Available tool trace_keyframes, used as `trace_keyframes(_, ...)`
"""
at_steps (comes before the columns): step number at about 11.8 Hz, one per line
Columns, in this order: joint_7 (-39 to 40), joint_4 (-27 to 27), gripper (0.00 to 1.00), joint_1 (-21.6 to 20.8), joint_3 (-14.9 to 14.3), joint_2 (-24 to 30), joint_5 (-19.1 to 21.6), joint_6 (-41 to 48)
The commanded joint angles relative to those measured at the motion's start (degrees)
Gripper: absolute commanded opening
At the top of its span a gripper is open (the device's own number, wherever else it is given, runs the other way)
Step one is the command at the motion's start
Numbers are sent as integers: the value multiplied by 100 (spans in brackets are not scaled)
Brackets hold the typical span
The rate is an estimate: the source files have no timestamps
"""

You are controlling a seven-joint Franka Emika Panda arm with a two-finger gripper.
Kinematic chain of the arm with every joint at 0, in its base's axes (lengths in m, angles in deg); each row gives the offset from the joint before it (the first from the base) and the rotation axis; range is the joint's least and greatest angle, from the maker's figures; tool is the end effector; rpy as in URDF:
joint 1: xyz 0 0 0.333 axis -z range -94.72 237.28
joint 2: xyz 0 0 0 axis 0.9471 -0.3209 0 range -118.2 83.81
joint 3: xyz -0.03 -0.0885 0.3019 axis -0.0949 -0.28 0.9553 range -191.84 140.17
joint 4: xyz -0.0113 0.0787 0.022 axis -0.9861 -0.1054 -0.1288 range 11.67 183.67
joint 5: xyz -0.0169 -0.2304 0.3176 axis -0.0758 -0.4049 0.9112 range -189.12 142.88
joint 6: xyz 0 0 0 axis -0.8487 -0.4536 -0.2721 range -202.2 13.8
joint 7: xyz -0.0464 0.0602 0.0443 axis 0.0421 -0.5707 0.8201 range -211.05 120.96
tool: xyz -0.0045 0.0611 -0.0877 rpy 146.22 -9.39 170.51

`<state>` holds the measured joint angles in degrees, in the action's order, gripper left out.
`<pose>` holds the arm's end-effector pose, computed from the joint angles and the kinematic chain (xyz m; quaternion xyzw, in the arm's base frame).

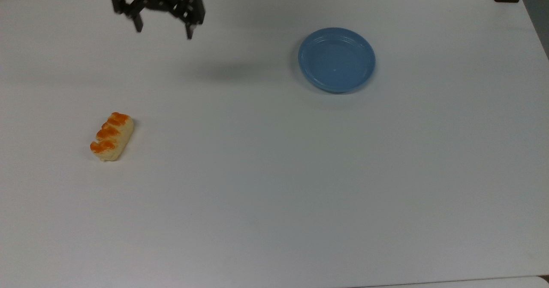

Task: Put the bread onto the plate
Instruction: 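Move the open gripper over the orange-topped bread roll and lower it, then close the gripper around the bread roll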

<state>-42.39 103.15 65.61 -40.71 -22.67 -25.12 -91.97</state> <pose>0.5919 -0.0927 0.5489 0.9976 -0.0522 0.0317 0.0327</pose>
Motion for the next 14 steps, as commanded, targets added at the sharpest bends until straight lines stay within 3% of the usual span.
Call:
trace_keyframes(1,464,-91,100,65,-489,-935,95,-954)
trace_keyframes(6,25,-65,100,672,-490,-1973,236,-2652)
trace_keyframes(8,-1,-74,100,725,-490,-2307,244,-3056)
trace_keyframes(10,-586,-74,100,708,-420,-2624,253,-3556)
trace_keyframes(13,-1091,-56,100,681,-349,-2748,244,-3910)
trace_keyframes(14,-1030,-47,84,681,-349,-2740,236,-3910)
